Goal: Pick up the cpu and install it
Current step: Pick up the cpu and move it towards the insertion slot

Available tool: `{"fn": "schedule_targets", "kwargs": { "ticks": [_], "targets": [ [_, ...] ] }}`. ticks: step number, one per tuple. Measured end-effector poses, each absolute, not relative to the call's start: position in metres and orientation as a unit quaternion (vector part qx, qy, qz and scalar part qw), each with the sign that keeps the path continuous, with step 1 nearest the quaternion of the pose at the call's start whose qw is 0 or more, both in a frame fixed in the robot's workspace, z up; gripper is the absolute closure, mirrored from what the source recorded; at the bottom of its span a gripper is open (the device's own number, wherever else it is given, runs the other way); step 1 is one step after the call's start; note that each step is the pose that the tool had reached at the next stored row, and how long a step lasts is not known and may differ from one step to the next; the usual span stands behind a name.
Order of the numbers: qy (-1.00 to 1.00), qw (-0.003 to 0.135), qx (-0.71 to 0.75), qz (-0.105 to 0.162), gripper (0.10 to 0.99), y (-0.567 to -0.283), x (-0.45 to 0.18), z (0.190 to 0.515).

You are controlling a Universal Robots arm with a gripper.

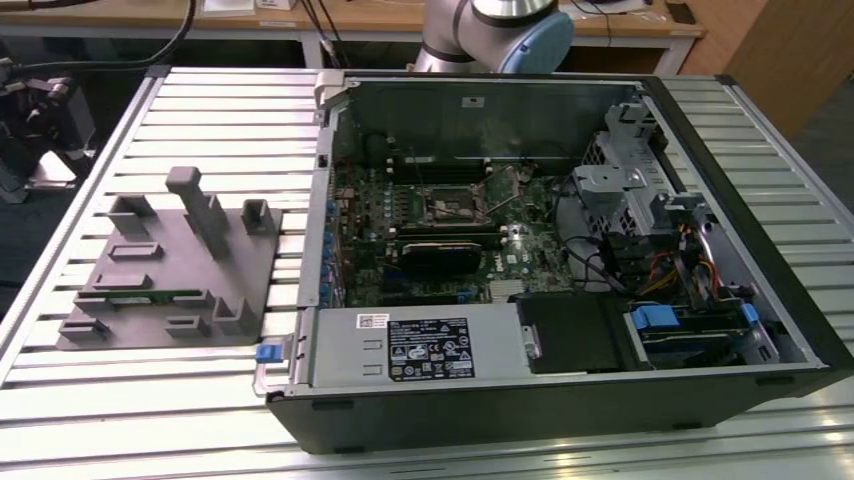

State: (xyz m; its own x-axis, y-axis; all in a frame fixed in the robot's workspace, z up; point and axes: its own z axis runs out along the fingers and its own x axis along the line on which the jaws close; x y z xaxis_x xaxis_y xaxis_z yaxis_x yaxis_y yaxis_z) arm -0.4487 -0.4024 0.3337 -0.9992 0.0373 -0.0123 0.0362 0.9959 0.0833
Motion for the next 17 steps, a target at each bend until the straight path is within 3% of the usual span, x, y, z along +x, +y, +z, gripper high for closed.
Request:
{"fn": "schedule_targets", "kwargs": {
  "ticks": [17],
  "targets": [
    [0.999,0.007,0.018,0.042,0.545,-0.399,-0.449,0.372]
  ]
}}
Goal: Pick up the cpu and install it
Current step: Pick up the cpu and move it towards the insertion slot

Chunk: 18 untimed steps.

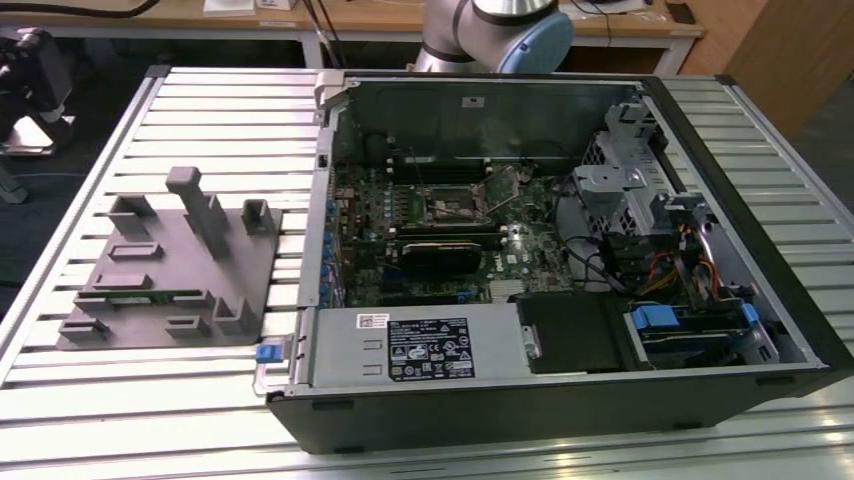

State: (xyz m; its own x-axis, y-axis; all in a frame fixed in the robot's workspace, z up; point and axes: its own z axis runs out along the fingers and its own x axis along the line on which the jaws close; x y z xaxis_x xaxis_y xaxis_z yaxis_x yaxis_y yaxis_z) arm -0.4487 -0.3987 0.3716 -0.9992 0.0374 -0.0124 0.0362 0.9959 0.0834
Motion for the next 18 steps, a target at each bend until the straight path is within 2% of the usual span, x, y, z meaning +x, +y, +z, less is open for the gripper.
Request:
{"fn": "schedule_targets", "kwargs": {
  "ticks": [18],
  "targets": [
    [0.999,0.007,0.018,0.042,0.545,-0.395,-0.449,0.419]
  ]
}}
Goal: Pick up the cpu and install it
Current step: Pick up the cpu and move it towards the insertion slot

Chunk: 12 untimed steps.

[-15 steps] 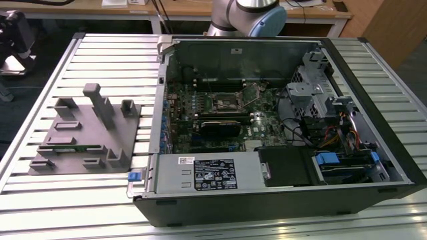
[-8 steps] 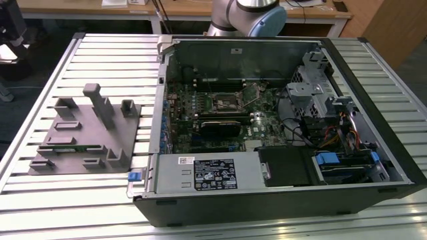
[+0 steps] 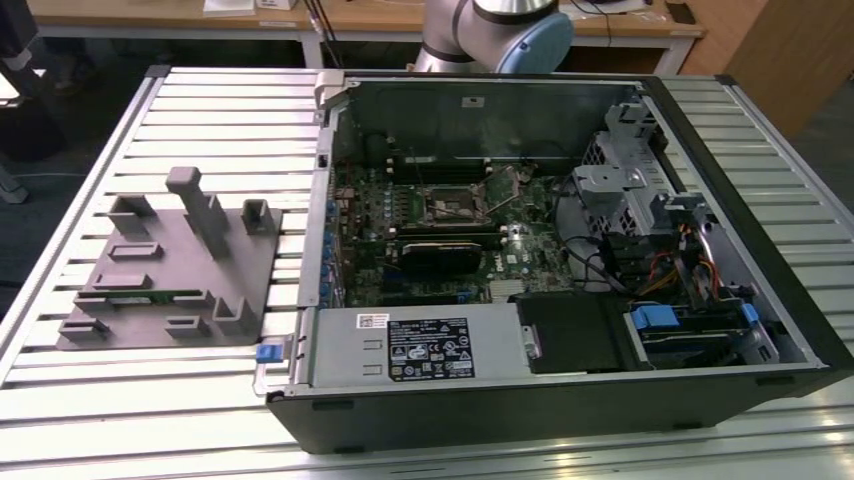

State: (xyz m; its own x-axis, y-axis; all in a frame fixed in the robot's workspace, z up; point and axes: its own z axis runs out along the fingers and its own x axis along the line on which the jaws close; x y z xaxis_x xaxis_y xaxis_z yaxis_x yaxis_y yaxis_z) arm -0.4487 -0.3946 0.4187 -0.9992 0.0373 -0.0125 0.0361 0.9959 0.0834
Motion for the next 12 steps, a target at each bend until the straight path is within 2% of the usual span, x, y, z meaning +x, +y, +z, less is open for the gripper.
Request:
{"fn": "schedule_targets", "kwargs": {
  "ticks": [12],
  "targets": [
    [0.999,0.007,0.018,0.043,0.545,-0.3945,-0.4406,0.4231]
  ]
}}
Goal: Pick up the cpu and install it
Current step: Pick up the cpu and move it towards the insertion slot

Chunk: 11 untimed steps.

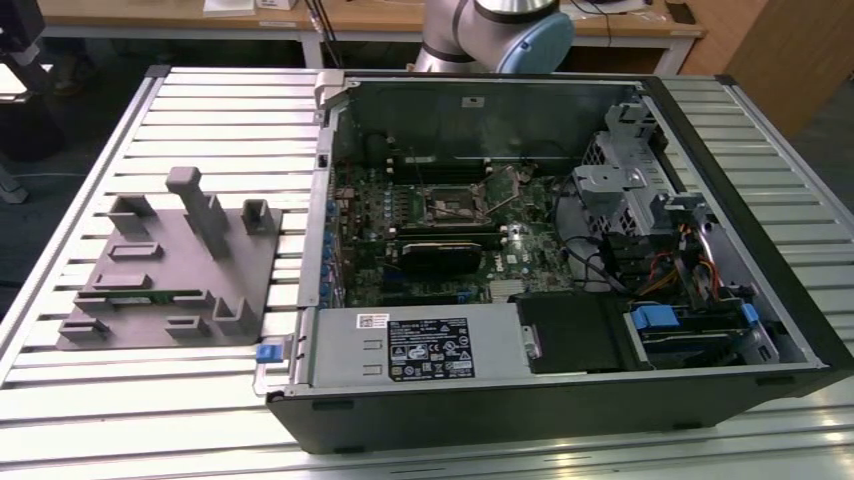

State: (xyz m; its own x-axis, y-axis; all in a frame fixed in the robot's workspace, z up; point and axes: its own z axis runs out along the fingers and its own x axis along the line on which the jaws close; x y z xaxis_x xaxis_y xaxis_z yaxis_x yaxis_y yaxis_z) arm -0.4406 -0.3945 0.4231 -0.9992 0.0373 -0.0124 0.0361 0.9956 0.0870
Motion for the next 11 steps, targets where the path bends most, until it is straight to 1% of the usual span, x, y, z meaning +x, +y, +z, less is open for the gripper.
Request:
{"fn": "schedule_targets", "kwargs": {
  "ticks": [11],
  "targets": [
    [0.999,0.007,0.018,0.045,0.545,-0.3945,-0.4349,0.4234]
  ]
}}
